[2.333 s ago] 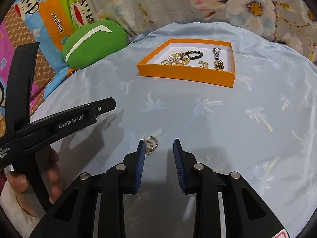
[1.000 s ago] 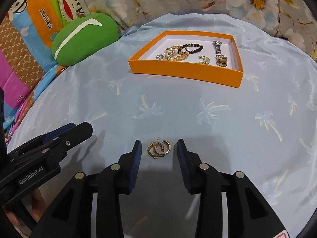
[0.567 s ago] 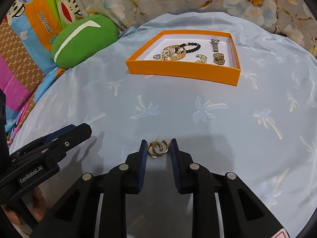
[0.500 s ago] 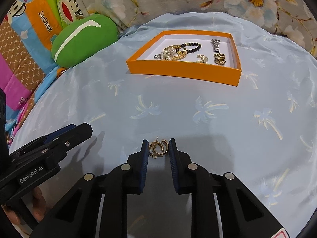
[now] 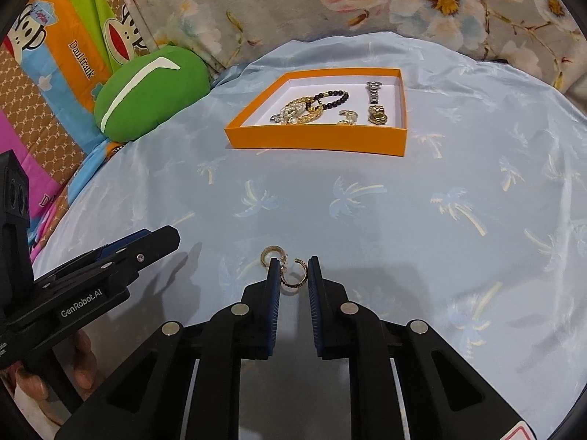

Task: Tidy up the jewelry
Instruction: 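Grasp a gold hoop earring with the left tool while the right tool holds its earring, then carry both hoop earrings into the orange box and open both tools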

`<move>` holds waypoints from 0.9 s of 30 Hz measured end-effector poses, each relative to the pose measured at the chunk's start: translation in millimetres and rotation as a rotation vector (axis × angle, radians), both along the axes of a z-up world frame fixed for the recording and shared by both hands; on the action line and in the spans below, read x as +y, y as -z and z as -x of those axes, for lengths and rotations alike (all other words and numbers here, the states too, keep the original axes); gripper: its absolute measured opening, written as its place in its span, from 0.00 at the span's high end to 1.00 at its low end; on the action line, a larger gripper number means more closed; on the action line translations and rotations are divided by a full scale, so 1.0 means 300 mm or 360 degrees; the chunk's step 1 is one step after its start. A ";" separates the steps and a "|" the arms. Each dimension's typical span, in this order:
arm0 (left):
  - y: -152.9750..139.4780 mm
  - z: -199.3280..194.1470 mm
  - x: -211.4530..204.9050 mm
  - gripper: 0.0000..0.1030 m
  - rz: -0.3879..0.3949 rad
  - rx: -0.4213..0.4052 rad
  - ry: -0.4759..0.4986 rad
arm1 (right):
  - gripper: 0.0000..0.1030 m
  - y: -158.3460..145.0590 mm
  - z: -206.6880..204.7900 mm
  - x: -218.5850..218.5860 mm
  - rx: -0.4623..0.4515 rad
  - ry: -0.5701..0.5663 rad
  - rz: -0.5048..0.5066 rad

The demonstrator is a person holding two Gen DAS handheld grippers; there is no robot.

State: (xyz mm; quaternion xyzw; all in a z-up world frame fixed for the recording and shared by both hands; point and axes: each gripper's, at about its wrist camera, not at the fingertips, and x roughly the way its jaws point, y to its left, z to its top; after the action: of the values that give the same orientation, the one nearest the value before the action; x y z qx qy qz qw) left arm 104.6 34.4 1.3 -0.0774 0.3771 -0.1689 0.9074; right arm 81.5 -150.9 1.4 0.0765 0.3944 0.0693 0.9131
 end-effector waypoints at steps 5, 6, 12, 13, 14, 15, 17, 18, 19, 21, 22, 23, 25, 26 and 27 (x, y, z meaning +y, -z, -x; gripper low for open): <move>-0.003 0.000 -0.125 0.55 -0.0069 0.0013 0.0168 | 0.87 0.012 0.047 -0.070 0.0030 0.0087 -0.0008; -0.002 -0.006 -0.157 0.55 -0.0087 0.0017 0.0192 | 0.87 0.014 0.052 -0.082 0.0035 0.0102 -0.0016; 0.024 -0.040 -0.298 0.57 -0.0234 0.0058 0.0272 | 0.87 0.014 0.074 -0.129 0.0031 0.0154 -0.0034; 0.027 -0.042 -0.309 0.60 -0.0249 0.0060 0.0277 | 0.87 0.014 0.076 -0.133 0.0030 0.0156 -0.0039; 0.027 -0.044 -0.315 0.62 -0.0263 0.0053 0.0274 | 0.87 0.014 0.075 -0.138 0.0028 0.0159 -0.0044; 0.028 -0.043 -0.323 0.70 -0.0279 0.0047 0.0284 | 0.87 0.015 0.075 -0.140 0.0029 0.0162 -0.0047; 0.030 -0.041 -0.328 0.79 -0.0320 0.0028 0.0285 | 0.86 0.019 0.072 -0.144 0.0032 0.0168 -0.0057; 0.031 -0.040 -0.329 0.82 -0.0324 0.0027 0.0294 | 0.87 0.021 0.070 -0.145 0.0034 0.0168 -0.0062; 0.030 -0.041 -0.327 0.82 -0.0321 0.0027 0.0294 | 0.86 0.024 0.069 -0.147 0.0036 0.0166 -0.0065; 0.030 -0.043 -0.323 0.82 -0.0301 0.0033 0.0298 | 0.86 0.025 0.066 -0.145 0.0038 0.0164 -0.0066; 0.029 -0.043 -0.321 0.82 -0.0292 0.0035 0.0297 | 0.86 0.024 0.064 -0.143 0.0037 0.0162 -0.0067; 0.028 -0.043 -0.318 0.82 -0.0284 0.0037 0.0296 | 0.86 0.023 0.062 -0.142 0.0036 0.0161 -0.0067; 0.021 -0.041 -0.308 0.82 -0.0267 0.0027 0.0279 | 0.86 0.018 0.059 -0.141 0.0029 0.0158 -0.0067; 0.016 -0.041 -0.304 0.82 -0.0258 0.0025 0.0275 | 0.87 0.015 0.056 -0.139 0.0025 0.0157 -0.0066; 0.010 -0.040 -0.298 0.82 -0.0248 0.0023 0.0269 | 0.87 0.012 0.051 -0.137 0.0021 0.0155 -0.0067</move>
State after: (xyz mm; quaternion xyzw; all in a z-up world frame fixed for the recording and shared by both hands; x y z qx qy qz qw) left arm 116.6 -55.1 -1.8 0.0241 0.4008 -0.2144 0.8904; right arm 66.2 -192.1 -2.2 0.1151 0.3948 0.0326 0.9109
